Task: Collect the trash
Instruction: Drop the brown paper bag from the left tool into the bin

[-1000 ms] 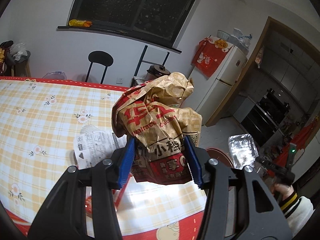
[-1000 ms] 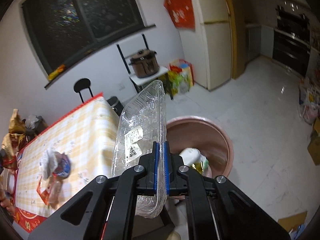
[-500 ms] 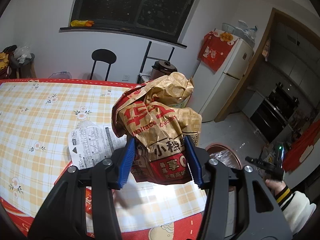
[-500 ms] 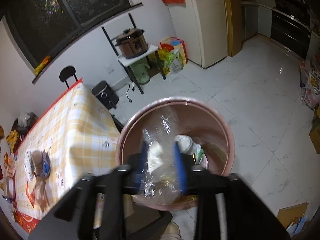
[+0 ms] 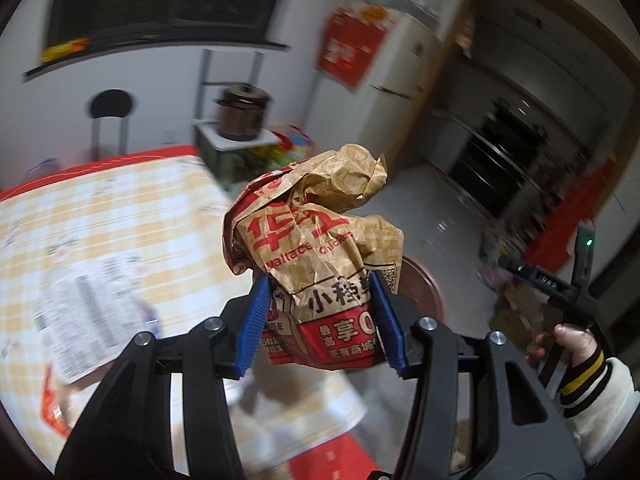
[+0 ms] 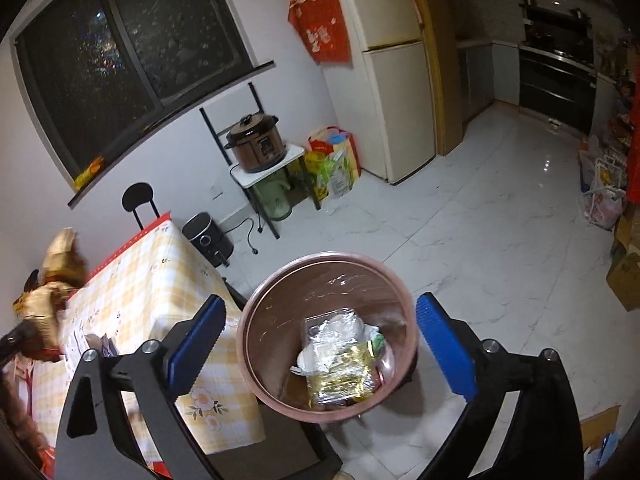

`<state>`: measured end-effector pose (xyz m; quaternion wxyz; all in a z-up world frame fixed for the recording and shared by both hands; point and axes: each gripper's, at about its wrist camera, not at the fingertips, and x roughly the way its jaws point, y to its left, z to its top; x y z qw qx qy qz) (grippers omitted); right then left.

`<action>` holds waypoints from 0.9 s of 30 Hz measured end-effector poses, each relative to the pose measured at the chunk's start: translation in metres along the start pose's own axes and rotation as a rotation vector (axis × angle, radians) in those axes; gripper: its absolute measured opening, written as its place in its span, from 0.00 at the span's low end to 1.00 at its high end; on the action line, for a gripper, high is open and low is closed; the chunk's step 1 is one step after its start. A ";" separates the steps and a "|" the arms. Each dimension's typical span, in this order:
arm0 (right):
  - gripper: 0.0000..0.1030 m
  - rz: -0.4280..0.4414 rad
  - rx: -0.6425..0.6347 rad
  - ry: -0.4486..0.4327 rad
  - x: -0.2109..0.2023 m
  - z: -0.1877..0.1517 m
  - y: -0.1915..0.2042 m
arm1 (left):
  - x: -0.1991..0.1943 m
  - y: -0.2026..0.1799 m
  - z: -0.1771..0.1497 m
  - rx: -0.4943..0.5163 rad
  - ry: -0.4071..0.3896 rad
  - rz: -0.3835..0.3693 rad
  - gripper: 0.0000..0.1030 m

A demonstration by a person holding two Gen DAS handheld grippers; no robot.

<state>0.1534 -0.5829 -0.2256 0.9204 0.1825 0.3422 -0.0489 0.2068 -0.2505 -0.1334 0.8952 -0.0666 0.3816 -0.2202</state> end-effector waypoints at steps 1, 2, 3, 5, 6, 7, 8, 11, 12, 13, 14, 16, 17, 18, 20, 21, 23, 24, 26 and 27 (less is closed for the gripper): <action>0.94 -0.009 0.003 -0.007 -0.007 -0.001 -0.004 | 0.011 -0.008 0.001 0.014 0.015 -0.020 0.51; 0.95 -0.018 0.008 -0.012 -0.013 -0.001 -0.009 | 0.022 -0.015 0.002 0.025 0.031 -0.040 0.51; 0.95 -0.023 0.013 -0.016 -0.017 -0.002 -0.013 | 0.036 -0.024 0.004 0.035 0.051 -0.066 0.51; 0.95 -0.041 0.032 -0.024 -0.028 -0.004 -0.022 | 0.059 -0.039 0.008 0.049 0.082 -0.106 0.51; 0.95 -0.047 0.039 -0.028 -0.032 -0.005 -0.027 | 0.074 -0.050 0.011 0.059 0.094 -0.124 0.51; 0.95 -0.058 0.050 -0.034 -0.038 -0.006 -0.033 | 0.085 -0.058 0.012 0.067 0.100 -0.134 0.51; 0.95 -0.064 0.055 -0.038 -0.041 -0.007 -0.037 | 0.095 -0.066 0.014 0.076 0.106 -0.147 0.52; 0.95 -0.091 0.071 -0.044 -0.050 -0.009 -0.050 | 0.123 -0.093 0.023 0.107 0.113 -0.209 0.67; 0.95 -0.097 0.074 -0.046 -0.052 -0.009 -0.053 | 0.127 -0.101 0.026 0.118 0.099 -0.208 0.75; 0.95 -0.102 0.077 -0.048 -0.053 -0.009 -0.056 | 0.127 -0.104 0.029 0.122 0.079 -0.197 0.86; 0.95 -0.108 0.079 -0.052 -0.054 -0.008 -0.058 | 0.123 -0.105 0.032 0.117 0.048 -0.194 0.87; 0.95 -0.111 0.078 -0.062 -0.056 -0.007 -0.059 | 0.119 -0.102 0.038 0.104 0.037 -0.205 0.88; 0.95 -0.110 0.076 -0.069 -0.056 -0.005 -0.059 | 0.114 -0.099 0.040 0.099 0.028 -0.199 0.90; 0.95 -0.110 0.074 -0.073 -0.056 -0.003 -0.058 | 0.107 -0.096 0.042 0.099 0.009 -0.181 0.91; 0.95 -0.107 0.069 -0.081 -0.053 0.002 -0.054 | 0.093 -0.088 0.043 0.100 -0.017 -0.143 0.92; 0.95 -0.103 0.067 -0.085 -0.053 0.004 -0.052 | 0.083 -0.077 0.043 0.094 -0.030 -0.116 0.92; 0.95 -0.086 0.063 -0.096 -0.050 0.009 -0.046 | 0.063 -0.059 0.043 0.077 -0.063 -0.063 0.92; 0.95 -0.070 0.060 -0.102 -0.048 0.012 -0.041 | 0.052 -0.050 0.043 0.068 -0.080 -0.035 0.92; 0.95 -0.045 0.053 -0.107 -0.042 0.018 -0.029 | 0.031 -0.029 0.043 0.051 -0.106 0.020 0.92; 0.95 -0.030 0.044 -0.106 -0.038 0.021 -0.021 | 0.015 -0.011 0.039 0.033 -0.123 0.064 0.92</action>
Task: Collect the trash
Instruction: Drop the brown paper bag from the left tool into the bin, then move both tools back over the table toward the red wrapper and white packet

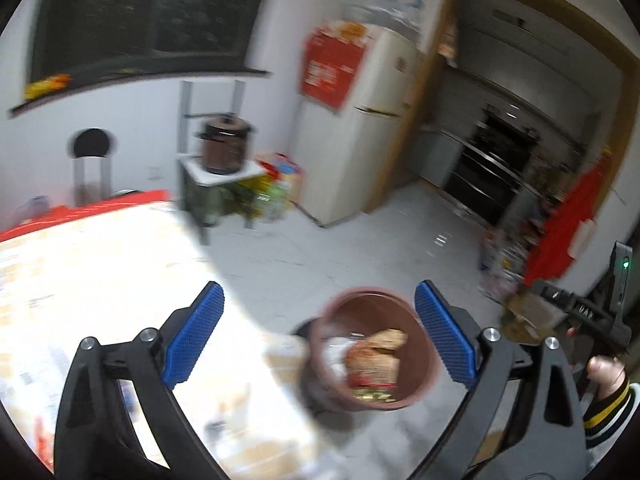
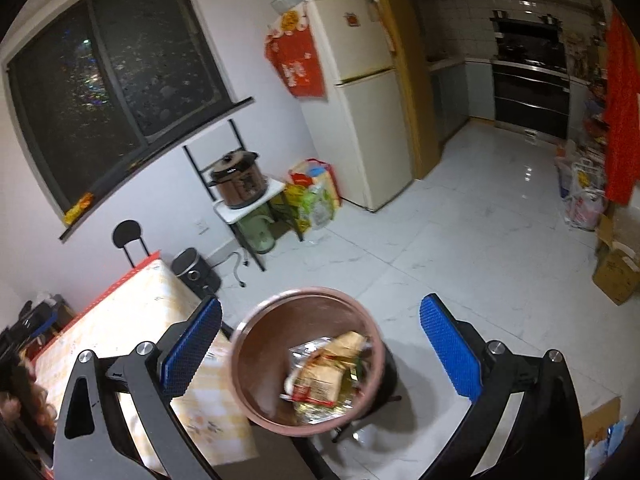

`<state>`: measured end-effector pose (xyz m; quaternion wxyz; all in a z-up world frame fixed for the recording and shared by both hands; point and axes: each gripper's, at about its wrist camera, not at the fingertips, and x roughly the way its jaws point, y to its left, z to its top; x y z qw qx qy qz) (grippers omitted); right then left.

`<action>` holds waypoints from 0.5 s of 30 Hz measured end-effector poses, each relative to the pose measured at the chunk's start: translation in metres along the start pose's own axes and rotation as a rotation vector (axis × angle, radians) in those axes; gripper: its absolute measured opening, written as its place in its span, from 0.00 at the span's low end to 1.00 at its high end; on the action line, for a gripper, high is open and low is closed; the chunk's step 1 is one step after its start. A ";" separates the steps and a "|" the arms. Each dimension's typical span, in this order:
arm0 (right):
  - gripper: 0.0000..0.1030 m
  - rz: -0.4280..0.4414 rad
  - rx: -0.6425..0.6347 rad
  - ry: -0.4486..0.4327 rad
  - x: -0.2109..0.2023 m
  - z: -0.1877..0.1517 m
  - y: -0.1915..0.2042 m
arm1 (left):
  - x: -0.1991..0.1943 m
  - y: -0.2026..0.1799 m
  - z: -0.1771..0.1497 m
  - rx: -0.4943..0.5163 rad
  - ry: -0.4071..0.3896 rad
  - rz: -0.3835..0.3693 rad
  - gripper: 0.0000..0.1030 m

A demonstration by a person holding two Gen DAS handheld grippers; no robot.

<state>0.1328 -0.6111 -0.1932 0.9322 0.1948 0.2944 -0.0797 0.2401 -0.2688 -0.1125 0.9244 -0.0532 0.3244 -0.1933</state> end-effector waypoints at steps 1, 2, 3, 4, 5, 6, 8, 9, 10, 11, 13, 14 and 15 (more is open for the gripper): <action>0.95 0.015 -0.009 0.002 0.004 0.001 0.008 | -0.011 0.013 -0.002 -0.015 -0.010 0.035 0.92; 0.95 0.032 -0.018 0.006 0.008 0.003 0.017 | -0.025 0.026 -0.006 -0.033 -0.018 0.072 0.92; 0.95 0.063 -0.034 0.014 0.015 0.003 0.030 | -0.040 0.044 -0.011 -0.061 -0.028 0.118 0.92; 0.95 0.084 -0.045 0.020 0.020 0.002 0.039 | -0.055 0.059 -0.016 -0.086 -0.037 0.157 0.92; 0.95 0.111 -0.059 0.028 0.027 0.001 0.052 | -0.074 0.079 -0.022 -0.119 -0.051 0.210 0.92; 0.95 0.134 -0.072 0.037 0.031 0.000 0.062 | -0.088 0.093 -0.027 -0.143 -0.061 0.246 0.92; 0.95 0.189 -0.107 0.065 0.042 -0.004 0.090 | -0.117 0.118 -0.038 -0.194 -0.082 0.317 0.92; 0.95 0.206 -0.122 0.075 0.046 -0.006 0.102 | -0.133 0.131 -0.044 -0.221 -0.091 0.352 0.92; 0.95 0.231 -0.144 0.088 0.051 -0.009 0.118 | -0.151 0.146 -0.053 -0.254 -0.101 0.389 0.92; 0.95 0.253 -0.169 0.102 0.054 -0.013 0.135 | -0.163 0.153 -0.058 -0.276 -0.107 0.410 0.92; 0.95 0.285 -0.211 0.126 0.059 -0.021 0.167 | -0.188 0.176 -0.074 -0.326 -0.115 0.451 0.92; 0.95 0.303 -0.232 0.141 0.060 -0.026 0.184 | -0.198 0.187 -0.083 -0.347 -0.107 0.469 0.92; 0.95 0.316 -0.243 0.151 0.059 -0.031 0.197 | -0.204 0.192 -0.089 -0.357 -0.100 0.475 0.92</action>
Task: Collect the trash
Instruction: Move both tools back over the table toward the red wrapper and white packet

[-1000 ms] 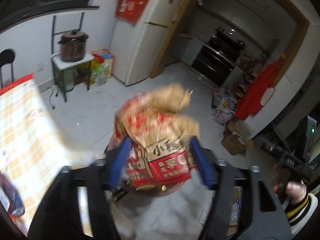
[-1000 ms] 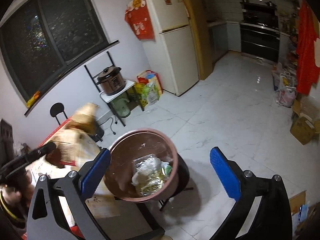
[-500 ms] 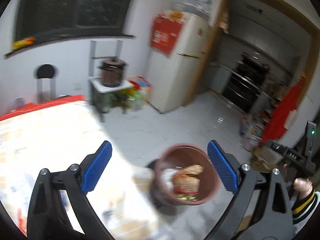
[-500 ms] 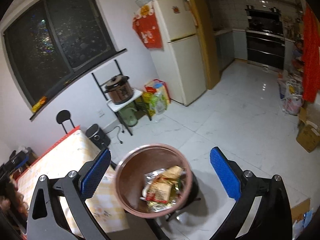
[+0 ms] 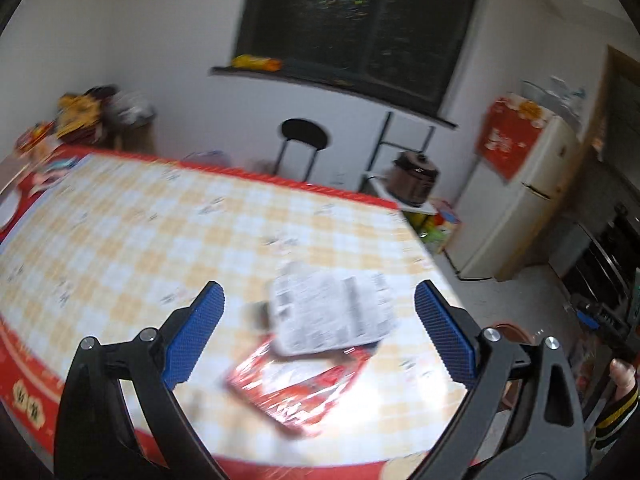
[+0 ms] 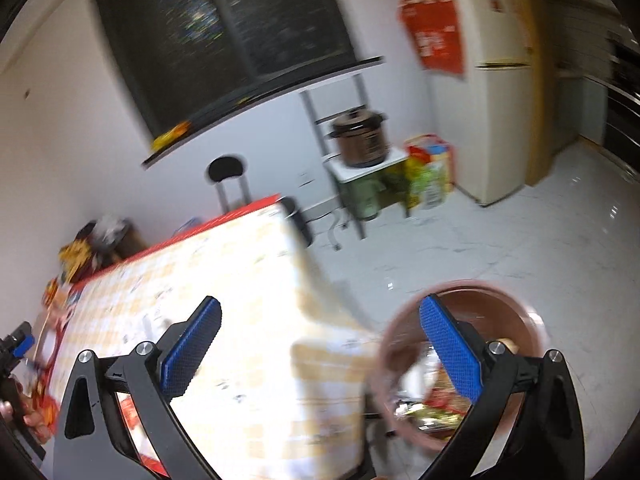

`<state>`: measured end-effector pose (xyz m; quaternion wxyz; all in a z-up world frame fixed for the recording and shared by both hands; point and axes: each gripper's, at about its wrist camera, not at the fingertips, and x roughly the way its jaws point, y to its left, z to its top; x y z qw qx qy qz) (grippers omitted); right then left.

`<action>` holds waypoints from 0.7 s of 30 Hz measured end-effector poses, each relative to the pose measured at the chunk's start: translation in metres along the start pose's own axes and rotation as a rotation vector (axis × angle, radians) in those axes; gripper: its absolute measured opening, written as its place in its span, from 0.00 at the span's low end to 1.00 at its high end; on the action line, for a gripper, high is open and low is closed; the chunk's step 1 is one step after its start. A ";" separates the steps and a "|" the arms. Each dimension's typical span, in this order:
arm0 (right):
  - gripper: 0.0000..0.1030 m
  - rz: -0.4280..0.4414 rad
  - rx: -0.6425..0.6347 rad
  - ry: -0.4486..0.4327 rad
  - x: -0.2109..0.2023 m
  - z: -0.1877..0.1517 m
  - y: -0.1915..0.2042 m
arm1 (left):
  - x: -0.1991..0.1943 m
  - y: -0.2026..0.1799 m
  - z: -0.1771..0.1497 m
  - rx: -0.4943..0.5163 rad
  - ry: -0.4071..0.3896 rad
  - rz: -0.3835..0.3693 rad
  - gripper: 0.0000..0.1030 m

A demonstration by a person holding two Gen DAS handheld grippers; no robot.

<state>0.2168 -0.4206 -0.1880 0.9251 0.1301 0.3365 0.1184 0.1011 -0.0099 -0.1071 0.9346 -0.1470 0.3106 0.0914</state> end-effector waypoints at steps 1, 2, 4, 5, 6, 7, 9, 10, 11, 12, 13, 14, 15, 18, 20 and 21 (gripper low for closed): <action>0.95 0.027 -0.015 0.015 0.005 -0.002 0.018 | -0.002 0.011 -0.005 -0.006 0.012 0.003 0.92; 0.95 0.042 -0.024 0.024 0.008 -0.002 0.029 | -0.003 0.015 -0.009 -0.008 0.021 0.001 0.92; 0.95 0.076 -0.061 0.057 0.016 -0.008 0.061 | 0.000 0.030 -0.021 -0.015 0.052 -0.015 0.92; 0.95 0.086 -0.080 0.070 0.018 -0.011 0.076 | 0.002 0.033 -0.028 -0.018 0.069 -0.023 0.92; 0.95 0.093 -0.093 0.077 0.020 -0.012 0.088 | 0.009 0.037 -0.035 -0.023 0.095 -0.034 0.91; 0.95 0.102 -0.102 0.084 0.022 -0.015 0.099 | 0.015 0.041 -0.038 -0.027 0.113 -0.042 0.91; 0.95 0.119 -0.102 0.100 0.027 -0.019 0.115 | 0.026 0.050 -0.047 -0.031 0.150 -0.065 0.91; 0.95 0.128 -0.096 0.112 0.029 -0.022 0.123 | 0.034 0.056 -0.051 -0.034 0.172 -0.076 0.91; 0.95 0.131 -0.093 0.121 0.029 -0.025 0.127 | 0.042 0.059 -0.054 -0.041 0.191 -0.087 0.91; 0.95 0.134 -0.092 0.133 0.029 -0.028 0.134 | 0.049 0.061 -0.057 -0.049 0.207 -0.096 0.91; 0.95 0.134 -0.096 0.139 0.029 -0.033 0.139 | 0.058 0.066 -0.060 -0.061 0.227 -0.111 0.91; 0.95 0.131 -0.102 0.145 0.029 -0.036 0.143 | 0.066 0.068 -0.062 -0.069 0.241 -0.120 0.91; 0.95 0.123 -0.109 0.153 0.029 -0.038 0.148 | 0.076 0.072 -0.065 -0.080 0.261 -0.133 0.91; 0.95 0.100 -0.104 0.175 0.027 -0.044 0.155 | 0.101 0.079 -0.077 -0.099 0.318 -0.169 0.90; 0.95 0.060 -0.110 0.175 0.024 -0.047 0.160 | 0.116 0.083 -0.083 -0.110 0.349 -0.188 0.88; 0.95 0.038 -0.118 0.172 0.024 -0.048 0.162 | 0.125 0.085 -0.088 -0.119 0.370 -0.197 0.87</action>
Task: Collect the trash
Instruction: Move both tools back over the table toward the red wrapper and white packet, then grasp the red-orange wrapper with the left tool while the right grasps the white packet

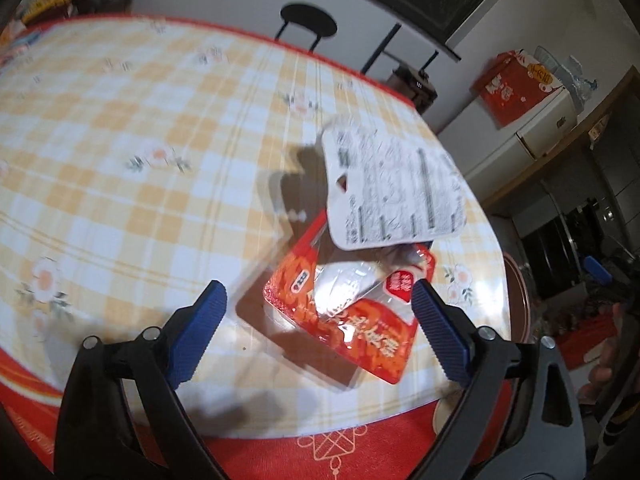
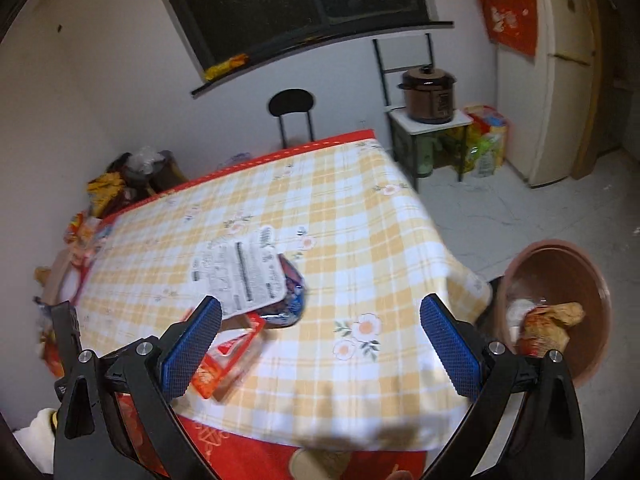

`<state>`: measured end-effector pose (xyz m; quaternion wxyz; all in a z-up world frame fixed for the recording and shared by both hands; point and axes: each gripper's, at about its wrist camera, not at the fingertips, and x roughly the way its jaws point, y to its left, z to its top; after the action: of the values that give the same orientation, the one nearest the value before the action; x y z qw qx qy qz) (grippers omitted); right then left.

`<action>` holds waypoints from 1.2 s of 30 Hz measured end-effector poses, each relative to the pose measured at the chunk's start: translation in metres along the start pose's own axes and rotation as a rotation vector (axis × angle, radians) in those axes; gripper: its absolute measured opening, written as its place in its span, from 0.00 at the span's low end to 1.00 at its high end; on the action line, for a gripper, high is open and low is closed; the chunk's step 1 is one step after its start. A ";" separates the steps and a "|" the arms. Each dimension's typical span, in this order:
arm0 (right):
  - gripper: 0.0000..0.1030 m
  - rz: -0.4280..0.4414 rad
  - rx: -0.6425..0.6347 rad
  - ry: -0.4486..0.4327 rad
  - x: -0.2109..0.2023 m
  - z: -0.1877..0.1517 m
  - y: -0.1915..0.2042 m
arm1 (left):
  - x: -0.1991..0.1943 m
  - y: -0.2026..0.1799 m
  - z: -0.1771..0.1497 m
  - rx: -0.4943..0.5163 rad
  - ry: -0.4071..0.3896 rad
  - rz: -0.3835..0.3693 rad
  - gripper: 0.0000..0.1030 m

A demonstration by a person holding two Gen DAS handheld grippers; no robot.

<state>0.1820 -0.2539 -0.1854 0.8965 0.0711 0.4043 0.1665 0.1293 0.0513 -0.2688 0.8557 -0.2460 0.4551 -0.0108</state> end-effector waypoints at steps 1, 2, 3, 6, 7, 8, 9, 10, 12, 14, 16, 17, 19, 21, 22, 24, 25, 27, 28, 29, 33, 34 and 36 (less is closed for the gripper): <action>0.95 -0.024 -0.009 0.001 0.000 -0.001 0.004 | 0.007 0.004 0.000 -0.008 0.015 -0.005 0.85; 0.95 -0.041 -0.015 0.005 0.000 -0.002 0.006 | 0.015 0.007 0.001 -0.017 0.032 -0.008 0.83; 0.95 -0.056 -0.018 0.011 0.002 -0.004 0.009 | 0.019 0.009 0.002 -0.022 0.043 -0.013 0.83; 0.95 -0.086 -0.018 0.024 0.007 -0.007 0.014 | 0.034 0.016 0.005 -0.023 0.076 -0.030 0.81; 0.95 -0.094 -0.018 0.027 0.009 -0.008 0.015 | 0.039 0.017 0.007 -0.015 0.085 -0.034 0.79; 0.95 -0.099 -0.017 0.035 0.013 -0.009 0.017 | 0.041 0.017 0.008 -0.011 0.090 -0.037 0.78; 0.95 -0.099 -0.017 0.043 0.016 -0.010 0.018 | 0.045 0.018 0.009 -0.005 0.097 -0.042 0.77; 0.95 -0.095 -0.020 0.054 0.022 -0.010 0.020 | 0.047 0.018 0.010 0.000 0.103 -0.044 0.73; 0.95 -0.098 -0.037 0.054 0.031 -0.010 0.025 | 0.051 0.020 0.010 0.015 0.118 -0.038 0.62; 0.95 -0.088 -0.057 0.050 0.042 -0.007 0.031 | 0.053 0.024 0.011 0.020 0.125 -0.029 0.49; 0.95 -0.048 -0.072 0.066 0.060 -0.002 0.038 | 0.055 0.029 0.011 0.021 0.134 -0.030 0.43; 0.93 -0.032 -0.079 0.074 0.069 0.000 0.040 | 0.054 0.030 0.010 0.022 0.135 -0.038 0.41; 0.87 0.009 -0.103 0.097 0.094 0.005 0.048 | 0.054 0.031 0.011 0.032 0.138 -0.045 0.37; 0.83 0.039 -0.137 0.121 0.118 0.009 0.058 | 0.053 0.030 0.012 0.048 0.138 -0.043 0.36; 0.82 0.052 -0.156 0.132 0.130 0.011 0.065 | 0.053 0.030 0.011 0.054 0.139 -0.043 0.36; 0.82 0.065 -0.179 0.147 0.149 0.013 0.074 | 0.052 0.030 0.011 0.063 0.140 -0.042 0.36; 0.82 0.069 -0.186 0.158 0.158 0.015 0.078 | 0.053 0.030 0.011 0.067 0.142 -0.038 0.36; 0.82 0.066 -0.198 0.179 0.177 0.017 0.085 | 0.053 0.030 0.011 0.073 0.145 -0.031 0.36; 0.82 0.071 -0.195 0.185 0.183 0.017 0.087 | 0.052 0.030 0.010 0.075 0.145 -0.030 0.36; 0.82 0.076 -0.189 0.190 0.189 0.018 0.088 | 0.052 0.030 0.011 0.077 0.146 -0.030 0.36; 0.69 0.095 -0.157 0.221 0.206 0.017 0.090 | 0.053 0.030 0.010 0.081 0.146 -0.033 0.36; 0.67 0.101 -0.152 0.224 0.208 0.015 0.091 | 0.053 0.030 0.010 0.079 0.146 -0.036 0.36; 0.61 0.117 -0.144 0.226 0.207 0.012 0.091 | 0.054 0.031 0.010 0.073 0.148 -0.041 0.36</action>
<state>0.2970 -0.0948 -0.2984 0.8367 0.0108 0.4850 0.2541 0.1624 0.0697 -0.3188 0.8277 -0.2224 0.5113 -0.0631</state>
